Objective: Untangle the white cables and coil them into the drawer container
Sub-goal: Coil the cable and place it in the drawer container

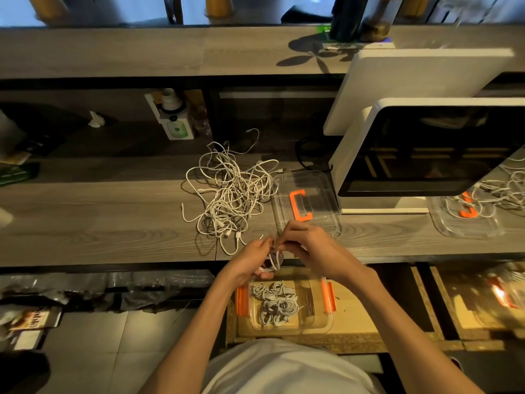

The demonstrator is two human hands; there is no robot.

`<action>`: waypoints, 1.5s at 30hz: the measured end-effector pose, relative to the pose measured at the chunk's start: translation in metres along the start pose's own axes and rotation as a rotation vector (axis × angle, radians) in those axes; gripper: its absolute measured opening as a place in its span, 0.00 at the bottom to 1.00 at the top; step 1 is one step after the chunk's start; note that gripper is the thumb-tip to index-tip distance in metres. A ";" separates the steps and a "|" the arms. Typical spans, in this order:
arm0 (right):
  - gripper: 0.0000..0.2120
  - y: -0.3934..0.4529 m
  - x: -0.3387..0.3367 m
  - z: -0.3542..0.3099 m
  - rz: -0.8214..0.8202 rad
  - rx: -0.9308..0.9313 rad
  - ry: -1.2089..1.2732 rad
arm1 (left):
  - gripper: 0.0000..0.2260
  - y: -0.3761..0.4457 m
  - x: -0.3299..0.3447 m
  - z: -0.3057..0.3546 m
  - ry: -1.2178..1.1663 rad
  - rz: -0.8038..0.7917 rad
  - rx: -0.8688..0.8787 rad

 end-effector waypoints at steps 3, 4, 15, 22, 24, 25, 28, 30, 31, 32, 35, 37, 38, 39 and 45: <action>0.07 0.002 -0.004 0.001 0.039 0.006 0.025 | 0.12 -0.004 0.013 0.002 -0.145 -0.088 -0.022; 0.07 0.002 -0.005 0.003 0.058 0.013 0.038 | 0.12 -0.005 0.016 0.003 -0.179 -0.112 -0.018; 0.07 -0.012 0.014 0.055 0.181 0.405 0.491 | 0.28 -0.010 0.017 0.010 -0.268 -0.039 0.054; 0.04 -0.014 0.014 0.066 0.155 0.519 0.638 | 0.21 -0.017 0.030 0.025 -0.448 -0.163 0.138; 0.05 -0.015 0.017 0.070 0.138 0.544 0.655 | 0.21 -0.019 0.031 0.026 -0.423 -0.159 0.162; 0.06 -0.017 0.017 0.072 0.137 0.561 0.674 | 0.22 -0.019 0.029 0.028 -0.389 -0.127 0.178; 0.09 -0.022 0.015 0.079 0.157 0.599 0.749 | 0.22 -0.019 0.021 0.038 -0.302 -0.036 0.260; 0.09 -0.023 0.011 0.081 0.175 0.595 0.741 | 0.21 -0.018 0.018 0.043 -0.245 -0.008 0.315; 0.09 -0.024 0.009 0.080 0.183 0.593 0.743 | 0.20 -0.018 0.016 0.044 -0.210 0.006 0.334; 0.09 -0.024 0.009 0.081 0.186 0.597 0.747 | 0.20 -0.017 0.015 0.044 -0.181 0.014 0.348; 0.08 -0.026 0.009 0.081 0.205 0.609 0.759 | 0.18 -0.014 0.017 0.041 -0.200 0.001 0.354; 0.07 -0.026 0.009 0.079 0.228 0.598 0.758 | 0.17 -0.014 0.018 0.039 -0.260 0.014 0.328; 0.06 -0.026 0.009 0.078 0.242 0.595 0.755 | 0.15 -0.013 0.017 0.038 -0.292 0.028 0.314; 0.06 -0.027 0.009 0.077 0.260 0.596 0.749 | 0.13 -0.014 0.018 0.038 -0.331 0.041 0.298; 0.03 -0.028 0.010 0.071 0.366 0.586 0.610 | 0.13 -0.010 0.017 0.027 -0.522 0.064 0.194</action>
Point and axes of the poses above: each hand's wrist, its own y-axis towards the middle knuckle, its own x-axis out of the palm, z = x × y, the point moved 10 cm from there along y, towards the middle knuckle, and after that the axes turned 8 degrees about x, right-handed, at the moved point
